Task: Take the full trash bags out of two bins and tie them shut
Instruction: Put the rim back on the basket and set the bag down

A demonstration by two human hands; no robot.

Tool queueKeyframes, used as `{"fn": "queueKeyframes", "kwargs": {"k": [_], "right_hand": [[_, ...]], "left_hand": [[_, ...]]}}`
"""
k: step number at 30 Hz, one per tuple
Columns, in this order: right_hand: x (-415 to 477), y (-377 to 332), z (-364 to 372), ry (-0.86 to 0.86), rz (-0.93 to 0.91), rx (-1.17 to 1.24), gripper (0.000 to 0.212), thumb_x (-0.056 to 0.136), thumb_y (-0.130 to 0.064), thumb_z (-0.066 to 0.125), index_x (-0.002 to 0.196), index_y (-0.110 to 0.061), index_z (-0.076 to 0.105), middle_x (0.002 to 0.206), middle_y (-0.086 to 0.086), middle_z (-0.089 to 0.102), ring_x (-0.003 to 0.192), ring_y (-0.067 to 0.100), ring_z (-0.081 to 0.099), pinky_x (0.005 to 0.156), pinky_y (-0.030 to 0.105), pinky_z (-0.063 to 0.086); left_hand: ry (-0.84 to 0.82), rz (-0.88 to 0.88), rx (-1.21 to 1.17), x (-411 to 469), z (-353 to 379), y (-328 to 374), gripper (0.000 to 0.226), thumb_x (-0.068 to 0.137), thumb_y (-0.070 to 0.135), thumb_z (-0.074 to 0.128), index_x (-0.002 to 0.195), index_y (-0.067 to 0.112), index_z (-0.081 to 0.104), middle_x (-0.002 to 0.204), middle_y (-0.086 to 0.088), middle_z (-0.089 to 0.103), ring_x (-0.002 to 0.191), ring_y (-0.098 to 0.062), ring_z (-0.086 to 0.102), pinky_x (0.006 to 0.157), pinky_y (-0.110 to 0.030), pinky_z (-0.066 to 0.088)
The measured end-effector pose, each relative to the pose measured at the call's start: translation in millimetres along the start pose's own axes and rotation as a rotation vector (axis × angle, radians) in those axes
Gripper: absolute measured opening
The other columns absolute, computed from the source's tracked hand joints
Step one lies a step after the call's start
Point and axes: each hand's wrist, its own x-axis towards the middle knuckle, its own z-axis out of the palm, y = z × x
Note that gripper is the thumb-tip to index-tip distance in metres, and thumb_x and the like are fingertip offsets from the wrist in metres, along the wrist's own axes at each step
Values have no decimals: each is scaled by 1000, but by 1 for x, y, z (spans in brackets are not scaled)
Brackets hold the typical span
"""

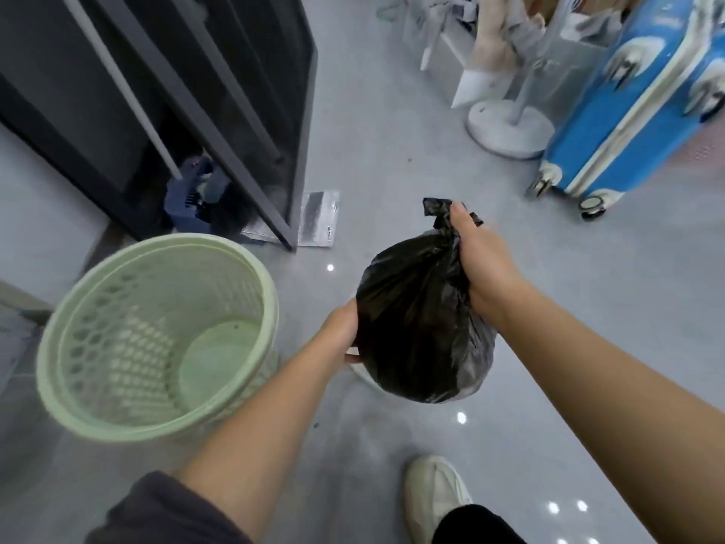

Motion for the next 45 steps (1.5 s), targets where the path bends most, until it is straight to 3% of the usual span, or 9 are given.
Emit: {"fn": "queueKeyframes", "kwargs": {"k": [4, 8, 13, 17, 21, 24, 36, 41, 45], "right_hand": [[27, 59, -10, 29, 114, -47, 69, 56, -75, 52, 86, -14, 67, 98, 14, 70, 98, 37, 65, 96, 54, 47], [38, 96, -17, -1, 179, -111, 66, 62, -74, 47, 85, -16, 67, 96, 11, 70, 95, 31, 66, 95, 52, 48], [49, 131, -33, 6, 273, -179, 72, 55, -83, 48, 85, -22, 72, 95, 3, 72, 95, 29, 66, 93, 48, 50], [55, 129, -41, -43, 260, -131, 51, 80, -65, 52, 91, -18, 70, 98, 5, 72, 95, 27, 67, 94, 46, 51], [57, 126, -46, -90, 212, -115, 42, 92, -52, 50, 92, -15, 69, 90, 2, 74, 88, 20, 70, 87, 37, 54], [56, 127, -50, -115, 173, -149, 41, 94, -49, 49, 81, -15, 69, 71, -5, 73, 74, 13, 71, 71, 28, 54], [40, 76, -57, -164, 82, -235, 39, 95, -45, 48, 82, -12, 66, 80, 6, 68, 76, 21, 67, 78, 34, 51], [27, 51, -27, -202, 60, -376, 74, 78, -66, 47, 98, 5, 61, 89, 16, 70, 82, 28, 68, 85, 39, 51], [22, 34, -16, -221, 41, -400, 58, 85, -58, 48, 87, -1, 61, 81, 10, 61, 78, 27, 65, 80, 39, 51]], "left_hand": [[-14, -62, 43, 44, 8, -37, 32, 90, 44, 46, 90, 17, 62, 78, -3, 56, 78, -22, 53, 70, -35, 54], [9, -61, 191, 81, 13, -67, 32, 90, 43, 43, 84, 19, 63, 81, -6, 59, 76, -24, 56, 74, -36, 53], [218, 28, 535, 122, 13, -95, 35, 90, 41, 47, 75, 12, 59, 84, -14, 63, 85, -31, 60, 74, -31, 47], [372, -62, 651, 145, 5, -105, 48, 82, 48, 59, 102, 4, 57, 94, -11, 64, 83, -31, 62, 71, -32, 49], [400, -117, 687, 165, 6, -113, 49, 74, 50, 63, 102, 9, 58, 95, -12, 67, 80, -34, 66, 74, -41, 58], [461, -39, 638, 158, 12, -100, 39, 82, 31, 60, 111, 5, 53, 104, -14, 63, 88, -34, 62, 67, -33, 48], [596, 693, 832, 60, -16, -13, 16, 87, 21, 56, 93, 8, 48, 80, -10, 57, 70, -29, 53, 59, -34, 40], [629, 800, 927, 12, -33, 11, 18, 86, 20, 57, 97, 7, 50, 88, -11, 56, 77, -31, 52, 63, -36, 40], [654, 833, 879, -18, -56, 21, 18, 85, 22, 58, 96, 9, 54, 77, -9, 60, 69, -29, 56, 57, -34, 42]]}}
